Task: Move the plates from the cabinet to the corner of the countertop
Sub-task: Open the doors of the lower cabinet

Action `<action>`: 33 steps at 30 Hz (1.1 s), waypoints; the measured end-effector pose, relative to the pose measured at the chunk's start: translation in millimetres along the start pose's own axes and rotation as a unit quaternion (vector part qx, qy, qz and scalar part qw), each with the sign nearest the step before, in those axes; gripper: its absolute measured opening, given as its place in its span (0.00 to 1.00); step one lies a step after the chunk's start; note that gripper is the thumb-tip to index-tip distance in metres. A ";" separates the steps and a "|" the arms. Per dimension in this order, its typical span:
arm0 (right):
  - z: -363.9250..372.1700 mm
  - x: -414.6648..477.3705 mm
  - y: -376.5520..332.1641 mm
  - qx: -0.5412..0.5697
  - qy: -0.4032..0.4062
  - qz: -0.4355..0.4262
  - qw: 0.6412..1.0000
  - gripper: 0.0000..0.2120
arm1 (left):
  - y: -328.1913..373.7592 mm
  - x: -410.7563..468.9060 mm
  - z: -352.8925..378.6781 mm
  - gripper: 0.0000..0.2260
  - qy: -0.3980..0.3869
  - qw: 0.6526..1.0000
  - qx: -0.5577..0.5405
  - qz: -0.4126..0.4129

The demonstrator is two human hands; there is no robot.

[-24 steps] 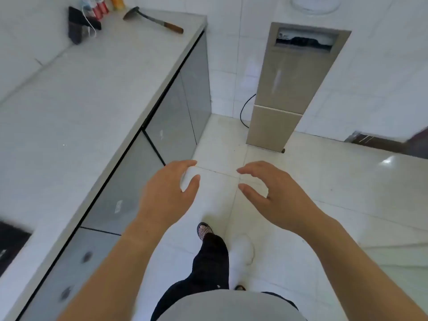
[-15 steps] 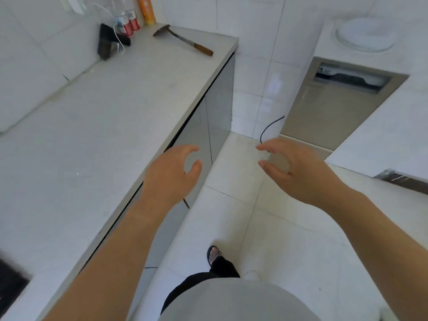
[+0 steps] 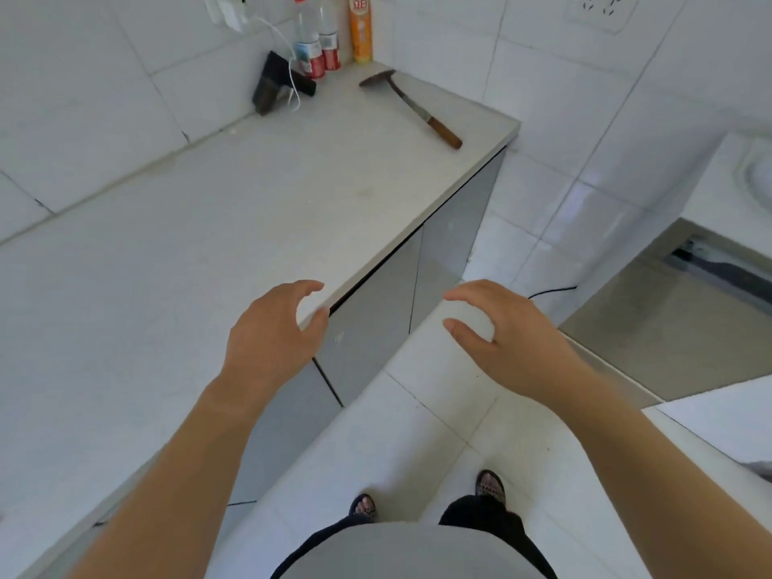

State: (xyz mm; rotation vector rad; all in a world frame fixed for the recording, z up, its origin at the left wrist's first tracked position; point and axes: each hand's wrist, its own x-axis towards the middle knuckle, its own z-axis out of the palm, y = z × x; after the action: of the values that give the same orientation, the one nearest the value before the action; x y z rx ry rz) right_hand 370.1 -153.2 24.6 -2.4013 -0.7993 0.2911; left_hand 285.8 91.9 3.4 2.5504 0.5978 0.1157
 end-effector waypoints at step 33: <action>77.6 133.4 74.5 -0.060 -0.308 -0.247 0.917 0.19 | 10.1 -41.6 98.8 0.19 0.017 0.956 0.047 -0.288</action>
State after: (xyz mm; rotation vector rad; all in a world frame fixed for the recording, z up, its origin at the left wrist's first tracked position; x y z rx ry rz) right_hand 483.0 -85.0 -84.8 -2.1162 -1.7092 0.8262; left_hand 271.5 20.1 -75.6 2.3553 1.3560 -0.0755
